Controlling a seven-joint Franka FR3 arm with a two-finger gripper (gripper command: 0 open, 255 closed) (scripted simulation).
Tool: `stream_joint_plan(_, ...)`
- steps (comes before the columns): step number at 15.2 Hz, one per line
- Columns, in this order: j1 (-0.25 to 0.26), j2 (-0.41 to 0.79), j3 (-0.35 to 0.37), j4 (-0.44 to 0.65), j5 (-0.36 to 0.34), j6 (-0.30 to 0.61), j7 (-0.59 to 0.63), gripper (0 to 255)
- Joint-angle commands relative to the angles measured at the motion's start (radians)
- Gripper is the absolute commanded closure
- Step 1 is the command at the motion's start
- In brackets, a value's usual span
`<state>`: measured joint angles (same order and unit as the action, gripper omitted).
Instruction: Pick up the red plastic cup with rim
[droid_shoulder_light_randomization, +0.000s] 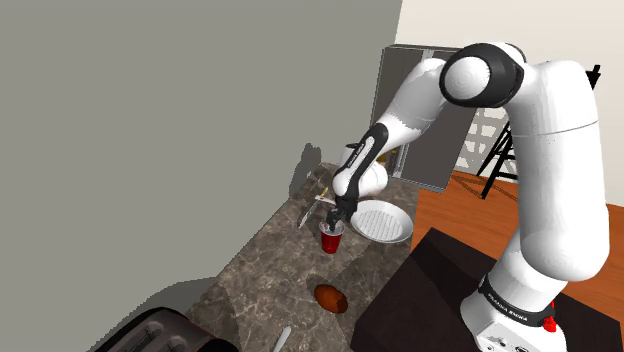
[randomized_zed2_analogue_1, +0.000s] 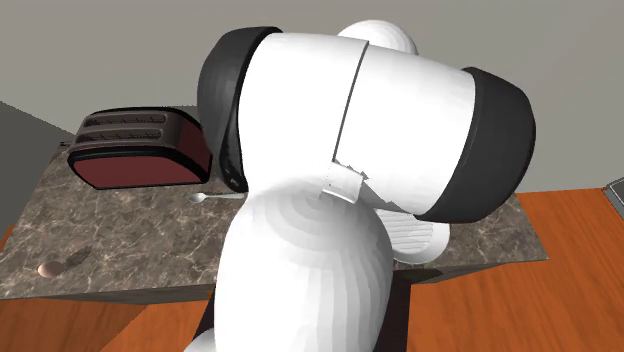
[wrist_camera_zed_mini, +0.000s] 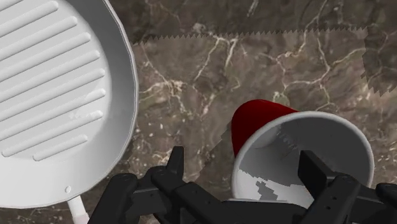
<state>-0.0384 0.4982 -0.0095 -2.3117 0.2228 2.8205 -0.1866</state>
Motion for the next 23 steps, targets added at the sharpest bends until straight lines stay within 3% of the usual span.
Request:
stream_joint_plan(1, -0.004, 0.031, 0.007, 0.008, 0.006, 0.023, -0.005, 0)
stream_joint_plan(4, -0.005, 0.039, 0.009, 0.011, 0.007, 0.029, -0.006, 0)
stream_joint_plan(5, -0.005, 0.038, 0.009, 0.011, 0.007, 0.029, -0.006, 255)
stream_joint_plan(14, -0.005, 0.039, 0.009, 0.011, 0.007, 0.029, -0.006, 255)
stream_joint_plan(23, 0.016, -0.090, -0.019, -0.025, -0.018, -0.065, 0.020, 255)
